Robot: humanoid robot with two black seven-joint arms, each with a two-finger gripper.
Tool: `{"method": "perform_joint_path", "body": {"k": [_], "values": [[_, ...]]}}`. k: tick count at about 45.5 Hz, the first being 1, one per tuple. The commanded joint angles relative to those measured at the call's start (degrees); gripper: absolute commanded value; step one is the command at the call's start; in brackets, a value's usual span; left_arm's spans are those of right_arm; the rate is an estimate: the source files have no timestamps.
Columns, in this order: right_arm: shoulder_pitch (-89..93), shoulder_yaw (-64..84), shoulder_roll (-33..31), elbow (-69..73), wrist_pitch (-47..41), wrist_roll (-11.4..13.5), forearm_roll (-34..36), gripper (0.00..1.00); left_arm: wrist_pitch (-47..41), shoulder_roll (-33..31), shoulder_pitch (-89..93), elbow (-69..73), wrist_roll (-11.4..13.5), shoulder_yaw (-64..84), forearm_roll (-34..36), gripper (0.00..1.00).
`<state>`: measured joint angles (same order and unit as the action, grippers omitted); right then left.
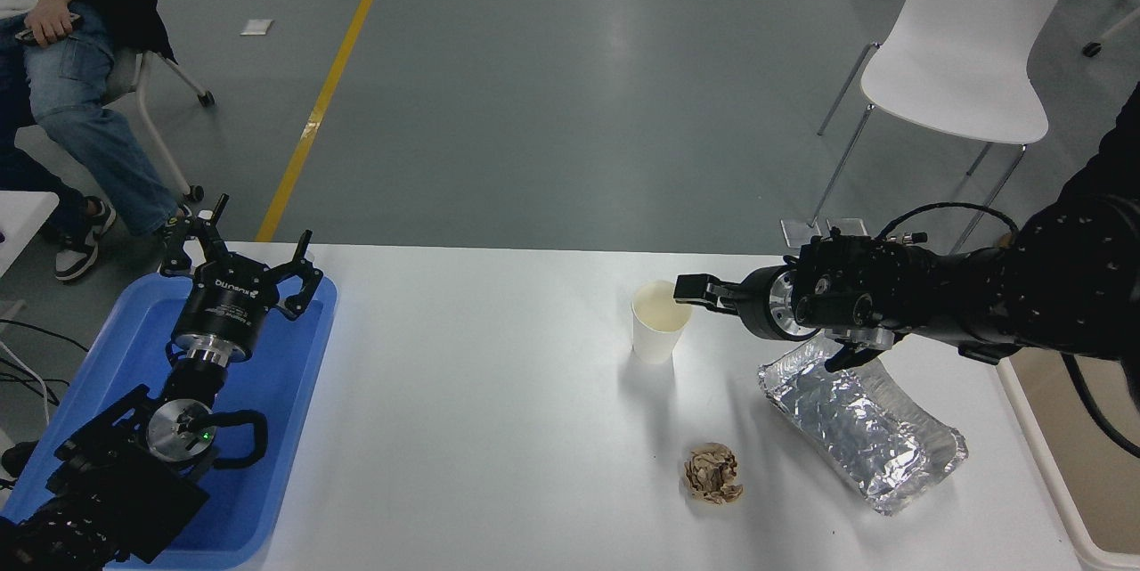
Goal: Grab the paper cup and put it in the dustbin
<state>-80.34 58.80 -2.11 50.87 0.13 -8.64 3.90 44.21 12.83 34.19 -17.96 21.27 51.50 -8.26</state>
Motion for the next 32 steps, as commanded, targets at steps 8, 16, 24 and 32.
{"method": "perform_joint_path", "body": {"k": [8, 16, 24, 32], "values": [[2.9, -0.9, 1.5, -1.0, 1.6, 0.0, -0.3, 1.00, 0.0, 0.0, 0.0, 0.0, 0.0, 0.0, 0.0, 1.00], [3.9, -0.9, 2.1, -1.2, 3.9, -0.2, -0.5, 0.96, 0.0, 0.0, 0.0, 0.0, 0.0, 0.0, 0.0, 1.00], [4.6, -0.7, 2.1, -1.8, 6.6, -0.6, -5.4, 0.64, 0.0, 0.0, 0.0, 0.0, 0.0, 0.0, 0.0, 1.00], [4.7, -0.7, 2.1, -1.8, 7.0, -0.7, -7.5, 0.25, 0.0, 0.0, 0.0, 0.0, 0.0, 0.0, 0.0, 1.00]]}}
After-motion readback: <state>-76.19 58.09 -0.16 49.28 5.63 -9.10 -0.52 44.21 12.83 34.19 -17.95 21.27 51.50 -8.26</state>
